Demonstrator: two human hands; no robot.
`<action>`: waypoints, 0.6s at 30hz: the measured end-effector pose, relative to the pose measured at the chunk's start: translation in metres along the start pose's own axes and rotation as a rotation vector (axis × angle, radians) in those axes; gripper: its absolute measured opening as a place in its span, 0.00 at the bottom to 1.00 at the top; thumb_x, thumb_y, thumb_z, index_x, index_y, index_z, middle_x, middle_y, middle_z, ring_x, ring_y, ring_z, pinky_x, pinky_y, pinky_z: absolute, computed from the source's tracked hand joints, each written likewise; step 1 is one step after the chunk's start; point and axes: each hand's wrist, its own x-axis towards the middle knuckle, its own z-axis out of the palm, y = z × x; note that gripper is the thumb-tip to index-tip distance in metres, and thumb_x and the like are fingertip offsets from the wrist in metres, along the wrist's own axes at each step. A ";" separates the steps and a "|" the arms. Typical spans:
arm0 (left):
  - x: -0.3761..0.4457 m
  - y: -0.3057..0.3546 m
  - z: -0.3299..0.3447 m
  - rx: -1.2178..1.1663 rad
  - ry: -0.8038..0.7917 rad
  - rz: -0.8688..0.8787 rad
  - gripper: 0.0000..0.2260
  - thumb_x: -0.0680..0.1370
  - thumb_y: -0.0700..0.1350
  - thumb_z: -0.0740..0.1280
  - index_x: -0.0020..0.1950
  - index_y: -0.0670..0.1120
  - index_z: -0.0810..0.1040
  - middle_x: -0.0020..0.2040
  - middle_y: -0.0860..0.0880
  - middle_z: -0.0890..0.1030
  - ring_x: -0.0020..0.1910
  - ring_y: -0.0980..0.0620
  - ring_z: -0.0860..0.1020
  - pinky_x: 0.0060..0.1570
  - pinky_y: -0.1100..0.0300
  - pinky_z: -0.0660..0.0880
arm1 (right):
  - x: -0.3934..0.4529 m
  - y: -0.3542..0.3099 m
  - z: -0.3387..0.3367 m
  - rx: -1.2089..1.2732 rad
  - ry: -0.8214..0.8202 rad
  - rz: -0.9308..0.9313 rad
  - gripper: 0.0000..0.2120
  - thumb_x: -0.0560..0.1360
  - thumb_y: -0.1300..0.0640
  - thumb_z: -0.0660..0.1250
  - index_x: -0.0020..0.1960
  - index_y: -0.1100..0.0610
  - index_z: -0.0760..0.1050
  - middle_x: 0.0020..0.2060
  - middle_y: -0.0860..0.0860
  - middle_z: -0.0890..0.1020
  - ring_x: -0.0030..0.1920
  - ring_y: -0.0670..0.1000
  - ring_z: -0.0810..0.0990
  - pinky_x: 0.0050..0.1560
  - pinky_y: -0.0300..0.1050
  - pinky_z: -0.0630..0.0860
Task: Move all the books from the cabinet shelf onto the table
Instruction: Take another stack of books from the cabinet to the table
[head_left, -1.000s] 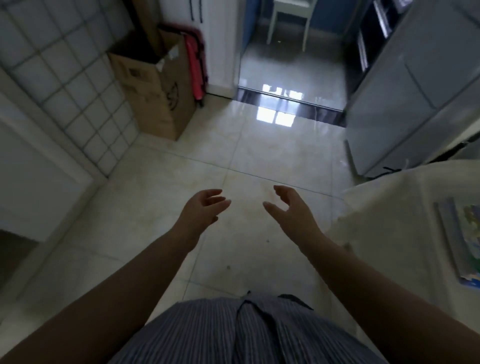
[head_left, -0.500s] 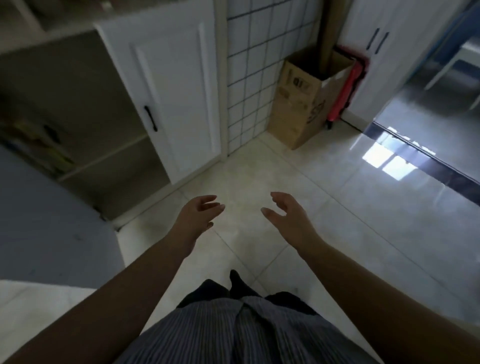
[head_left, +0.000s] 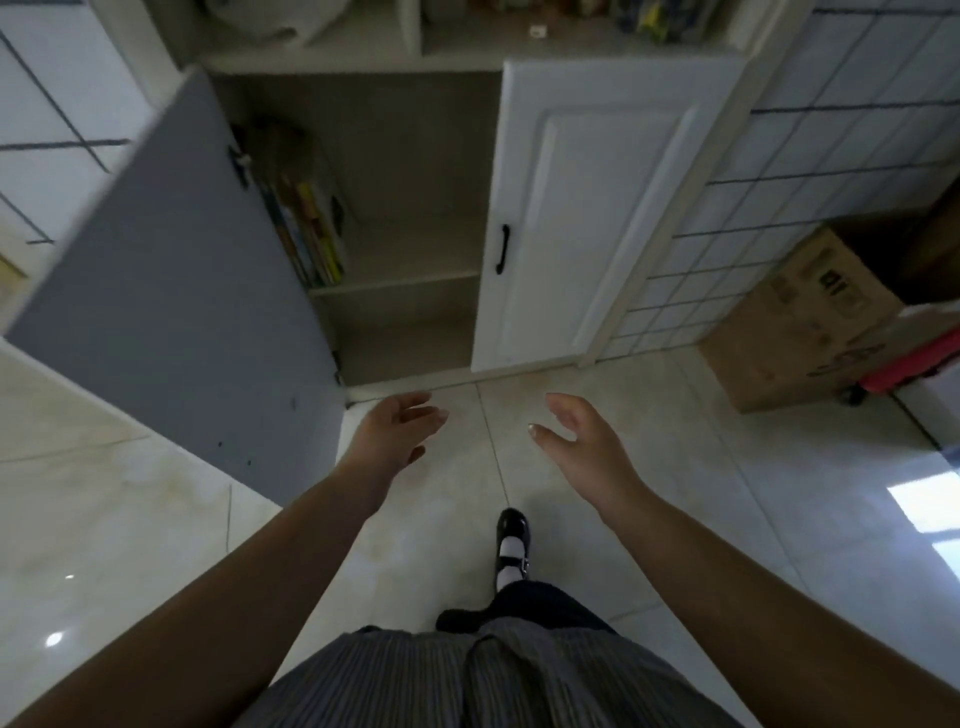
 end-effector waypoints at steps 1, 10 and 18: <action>0.007 0.004 -0.001 -0.015 0.027 0.003 0.15 0.74 0.44 0.71 0.59 0.49 0.74 0.56 0.49 0.80 0.58 0.49 0.78 0.62 0.50 0.72 | 0.015 -0.004 0.001 -0.006 -0.023 -0.010 0.23 0.75 0.52 0.67 0.69 0.53 0.68 0.68 0.47 0.71 0.69 0.45 0.68 0.63 0.39 0.62; 0.091 0.070 0.008 -0.150 0.250 0.010 0.16 0.75 0.42 0.70 0.62 0.46 0.72 0.57 0.47 0.79 0.60 0.47 0.77 0.64 0.48 0.71 | 0.163 -0.050 -0.013 -0.041 -0.198 -0.106 0.23 0.75 0.54 0.68 0.68 0.53 0.68 0.66 0.48 0.73 0.68 0.49 0.70 0.63 0.39 0.65; 0.141 0.101 0.005 -0.213 0.373 0.022 0.19 0.75 0.44 0.70 0.64 0.46 0.72 0.60 0.46 0.79 0.59 0.47 0.77 0.60 0.52 0.73 | 0.255 -0.087 -0.010 -0.127 -0.338 -0.144 0.23 0.75 0.53 0.67 0.68 0.52 0.67 0.69 0.49 0.71 0.70 0.48 0.68 0.63 0.40 0.64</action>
